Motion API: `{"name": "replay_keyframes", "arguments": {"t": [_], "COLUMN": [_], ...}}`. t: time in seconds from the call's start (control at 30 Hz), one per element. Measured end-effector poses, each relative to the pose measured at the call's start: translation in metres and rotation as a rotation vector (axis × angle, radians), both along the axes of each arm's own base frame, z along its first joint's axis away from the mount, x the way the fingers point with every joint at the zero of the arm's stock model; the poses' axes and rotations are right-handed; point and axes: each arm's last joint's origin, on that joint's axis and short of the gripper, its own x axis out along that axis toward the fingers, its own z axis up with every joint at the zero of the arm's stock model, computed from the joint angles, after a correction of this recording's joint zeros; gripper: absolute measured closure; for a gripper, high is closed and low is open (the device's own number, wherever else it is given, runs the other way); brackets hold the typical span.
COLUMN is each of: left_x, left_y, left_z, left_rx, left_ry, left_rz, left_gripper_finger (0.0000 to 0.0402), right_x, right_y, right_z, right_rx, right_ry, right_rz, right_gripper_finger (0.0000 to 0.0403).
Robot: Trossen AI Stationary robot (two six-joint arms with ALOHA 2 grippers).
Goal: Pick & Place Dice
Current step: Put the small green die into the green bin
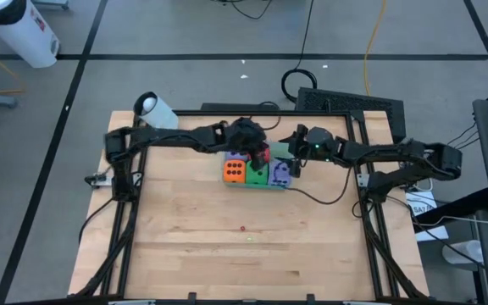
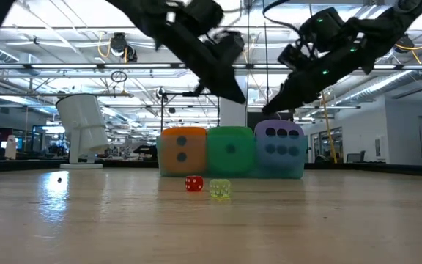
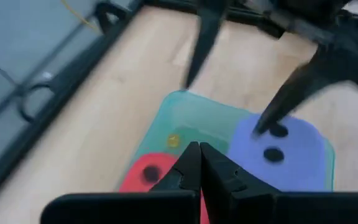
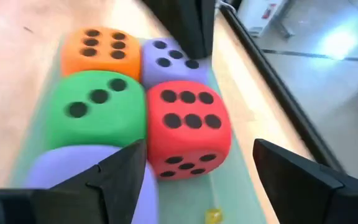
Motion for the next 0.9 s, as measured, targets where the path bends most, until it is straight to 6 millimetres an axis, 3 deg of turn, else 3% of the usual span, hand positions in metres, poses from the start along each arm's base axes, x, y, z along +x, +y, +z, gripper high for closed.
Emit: {"name": "replay_keyframes", "arguments": {"t": [0.2,0.33,0.43,0.67,0.9], "left_x": [-0.071,-0.124,-0.152,-0.197,-0.237], "left_y": [-0.02,-0.034,-0.042,-0.046,-0.045], "left_z": [0.025,0.003,-0.01,-0.026,-0.028], "left_rx": [0.106,0.066,0.041,0.083,0.108], "left_ry": [-0.165,-0.253,-0.309,-0.326,-0.428], "left_rz": [-0.03,-0.118,-0.139,-0.117,-0.09], "left_gripper_finger": [0.0398,0.0399,0.0392,0.0398,0.039], "right_x": [-0.037,-0.063,-0.076,-0.079,-0.083], "right_y": [0.015,0.027,0.033,0.053,0.061], "right_z": [0.01,0.006,0.004,0.008,0.017], "right_rx": [0.101,0.197,0.266,0.352,0.268], "right_ry": [-0.153,-0.26,-0.355,-0.407,-0.462], "right_rz": [0.059,0.071,0.049,0.119,0.112], "right_gripper_finger": [0.0116,0.0126,0.0135,0.0143,0.0143]}}
